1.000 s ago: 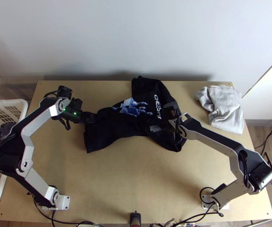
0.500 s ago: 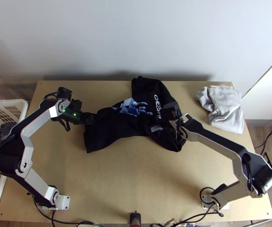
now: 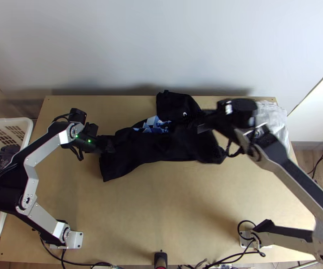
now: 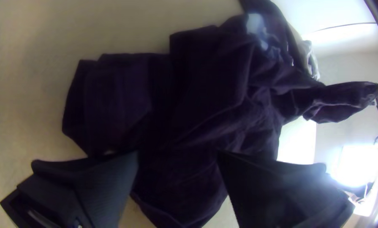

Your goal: Fold the t-shirt

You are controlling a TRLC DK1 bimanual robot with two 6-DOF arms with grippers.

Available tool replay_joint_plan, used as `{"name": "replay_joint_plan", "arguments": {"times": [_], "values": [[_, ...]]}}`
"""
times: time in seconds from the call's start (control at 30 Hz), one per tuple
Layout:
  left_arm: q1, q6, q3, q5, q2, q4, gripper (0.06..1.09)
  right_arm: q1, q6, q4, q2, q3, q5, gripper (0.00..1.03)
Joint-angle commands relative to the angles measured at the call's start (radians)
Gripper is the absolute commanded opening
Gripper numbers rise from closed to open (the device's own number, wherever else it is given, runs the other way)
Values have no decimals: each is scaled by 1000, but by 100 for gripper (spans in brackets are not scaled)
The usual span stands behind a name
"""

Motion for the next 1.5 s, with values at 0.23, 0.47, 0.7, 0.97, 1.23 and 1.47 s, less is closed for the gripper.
{"name": "replay_joint_plan", "arguments": {"times": [0.23,0.47,0.7,0.97,1.23,1.47], "values": [[-79,58,-77,7,-65,-57,104,-5,24,-70,-100,112,2,7],[-33,58,-101,10,-137,-114,104,-3,19,-67,-91,119,7,7],[77,30,-101,10,-334,-143,104,3,24,-61,-72,119,7,7],[80,27,-261,9,-450,-125,103,6,29,-40,-45,137,10,7],[22,-165,-402,-4,-395,81,104,3,27,-49,-46,157,15,7],[1,-281,-426,-33,-360,230,104,0,26,-70,-51,183,19,7]]}}
